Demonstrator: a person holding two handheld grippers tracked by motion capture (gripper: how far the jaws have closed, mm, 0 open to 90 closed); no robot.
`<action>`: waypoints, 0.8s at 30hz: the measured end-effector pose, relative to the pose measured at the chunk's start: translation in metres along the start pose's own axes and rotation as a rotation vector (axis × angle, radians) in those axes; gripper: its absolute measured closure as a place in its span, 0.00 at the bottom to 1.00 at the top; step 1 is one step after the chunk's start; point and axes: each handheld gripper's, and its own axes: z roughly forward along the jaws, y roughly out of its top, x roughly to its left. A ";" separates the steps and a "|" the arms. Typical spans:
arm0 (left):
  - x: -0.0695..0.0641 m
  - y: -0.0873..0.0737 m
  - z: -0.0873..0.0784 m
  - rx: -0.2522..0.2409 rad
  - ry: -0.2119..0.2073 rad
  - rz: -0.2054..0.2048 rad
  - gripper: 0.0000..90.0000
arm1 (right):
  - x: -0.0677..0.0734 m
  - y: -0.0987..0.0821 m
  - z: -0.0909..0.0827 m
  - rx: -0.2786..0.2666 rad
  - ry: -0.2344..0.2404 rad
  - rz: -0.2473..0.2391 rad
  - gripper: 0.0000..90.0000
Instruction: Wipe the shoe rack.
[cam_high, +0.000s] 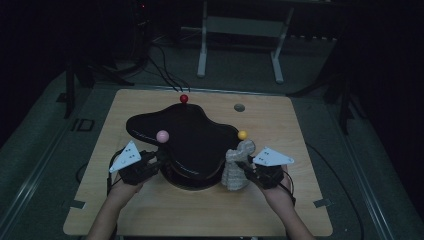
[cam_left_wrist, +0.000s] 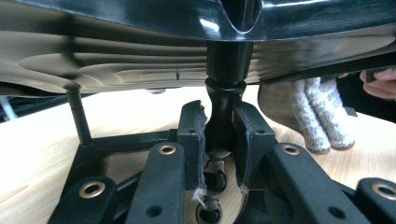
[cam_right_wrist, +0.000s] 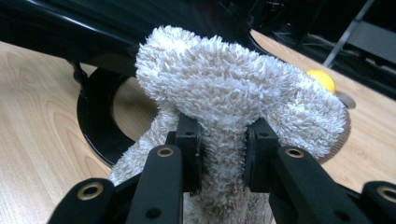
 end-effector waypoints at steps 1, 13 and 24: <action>0.000 0.000 0.000 0.003 0.001 0.002 0.82 | 0.002 0.001 0.001 0.002 -0.001 -0.013 0.80; -0.003 0.000 0.000 0.002 0.012 0.007 0.82 | 0.020 0.005 -0.001 -0.006 0.044 -0.044 0.80; -0.002 -0.001 0.000 -0.001 0.008 0.001 0.82 | 0.029 0.011 -0.017 -0.048 0.090 -0.042 0.80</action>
